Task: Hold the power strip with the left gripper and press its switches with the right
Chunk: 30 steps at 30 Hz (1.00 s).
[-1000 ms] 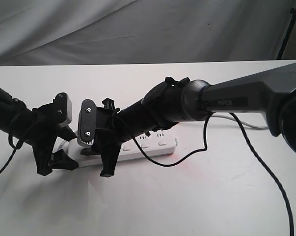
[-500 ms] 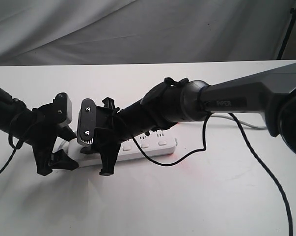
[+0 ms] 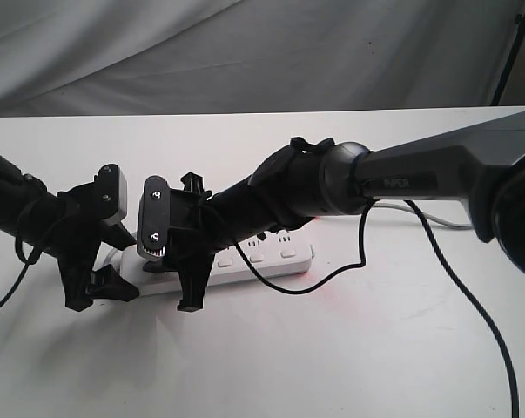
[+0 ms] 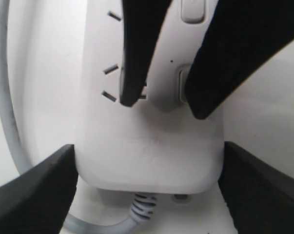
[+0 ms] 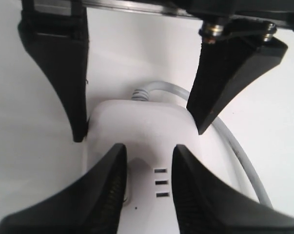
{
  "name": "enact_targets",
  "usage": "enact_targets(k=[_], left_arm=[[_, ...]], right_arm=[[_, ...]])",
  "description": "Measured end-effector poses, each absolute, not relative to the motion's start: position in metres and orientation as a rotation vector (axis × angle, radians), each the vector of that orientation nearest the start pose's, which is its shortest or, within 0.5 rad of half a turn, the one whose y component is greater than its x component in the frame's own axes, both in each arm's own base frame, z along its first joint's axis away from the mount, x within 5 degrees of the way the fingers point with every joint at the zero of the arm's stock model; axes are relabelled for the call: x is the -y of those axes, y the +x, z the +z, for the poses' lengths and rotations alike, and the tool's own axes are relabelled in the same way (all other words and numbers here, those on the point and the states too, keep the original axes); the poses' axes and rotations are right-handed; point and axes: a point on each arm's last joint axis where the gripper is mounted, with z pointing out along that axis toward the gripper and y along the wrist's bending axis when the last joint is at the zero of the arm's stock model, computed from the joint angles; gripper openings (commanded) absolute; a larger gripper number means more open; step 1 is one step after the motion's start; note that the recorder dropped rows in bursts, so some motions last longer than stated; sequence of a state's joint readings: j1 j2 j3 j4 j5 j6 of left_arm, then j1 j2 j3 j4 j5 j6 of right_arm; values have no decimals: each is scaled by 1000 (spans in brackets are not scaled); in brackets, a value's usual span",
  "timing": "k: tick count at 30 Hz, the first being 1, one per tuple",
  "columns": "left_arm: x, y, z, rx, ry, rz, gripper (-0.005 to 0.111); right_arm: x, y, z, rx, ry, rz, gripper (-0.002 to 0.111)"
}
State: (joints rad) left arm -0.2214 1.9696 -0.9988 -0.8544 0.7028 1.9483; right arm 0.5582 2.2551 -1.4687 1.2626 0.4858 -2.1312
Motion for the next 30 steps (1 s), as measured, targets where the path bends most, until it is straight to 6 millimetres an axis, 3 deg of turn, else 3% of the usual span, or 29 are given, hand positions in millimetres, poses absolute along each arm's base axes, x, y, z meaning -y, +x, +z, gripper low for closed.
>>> enact_targets(k=[30], left_arm=[[117, 317, 110, -1978, 1837, -498, 69]], right_arm=[[-282, 376, 106, -1576, -1773, 361, 31]])
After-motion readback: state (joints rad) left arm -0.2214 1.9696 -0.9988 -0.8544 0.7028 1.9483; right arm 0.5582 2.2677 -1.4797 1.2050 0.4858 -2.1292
